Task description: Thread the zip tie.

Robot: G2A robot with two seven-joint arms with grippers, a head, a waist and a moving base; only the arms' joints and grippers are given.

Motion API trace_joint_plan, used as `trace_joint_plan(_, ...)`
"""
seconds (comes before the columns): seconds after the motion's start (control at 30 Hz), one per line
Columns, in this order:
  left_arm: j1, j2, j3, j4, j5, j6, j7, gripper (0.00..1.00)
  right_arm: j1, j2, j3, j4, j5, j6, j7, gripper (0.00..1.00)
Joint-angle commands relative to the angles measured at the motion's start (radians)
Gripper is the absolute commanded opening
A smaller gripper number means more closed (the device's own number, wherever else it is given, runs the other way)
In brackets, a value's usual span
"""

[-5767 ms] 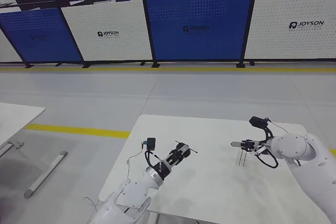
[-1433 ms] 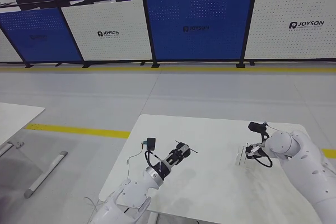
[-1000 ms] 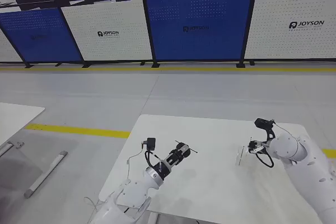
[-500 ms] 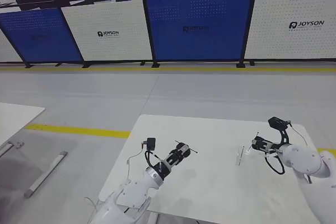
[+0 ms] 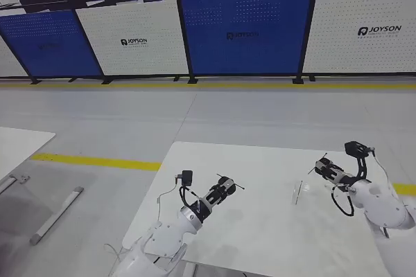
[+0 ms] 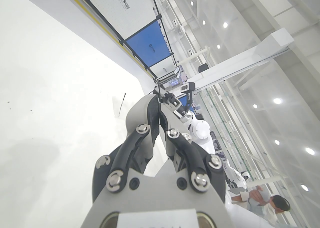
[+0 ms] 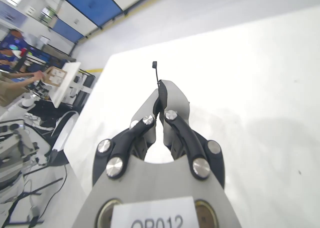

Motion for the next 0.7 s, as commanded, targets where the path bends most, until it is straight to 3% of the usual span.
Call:
trace_joint_plan(0.0, 0.000, 0.000, 0.000, 0.000, 0.000, 0.000, 0.000, 0.00, -0.051, 0.004, 0.018, -0.075, -0.003, -0.027, -0.030, 0.00)
trace_joint_plan(0.07, 0.000, 0.000, 0.000, 0.000, 0.000, 0.000, 0.000, 0.00, -0.072, 0.005, 0.005, -0.126, -0.042, 0.008, -0.006, 0.00)
trace_joint_plan(0.6, 0.000, 0.000, 0.000, 0.000, 0.000, 0.000, 0.000, 0.00, -0.072, 0.005, 0.005, -0.126, -0.042, 0.008, -0.006, 0.00)
trace_joint_plan(0.67, -0.010, -0.002, 0.009, 0.000, 0.035, 0.010, 0.023, 0.00, -0.072, 0.005, 0.005, -0.126, -0.042, 0.008, -0.006, 0.00)
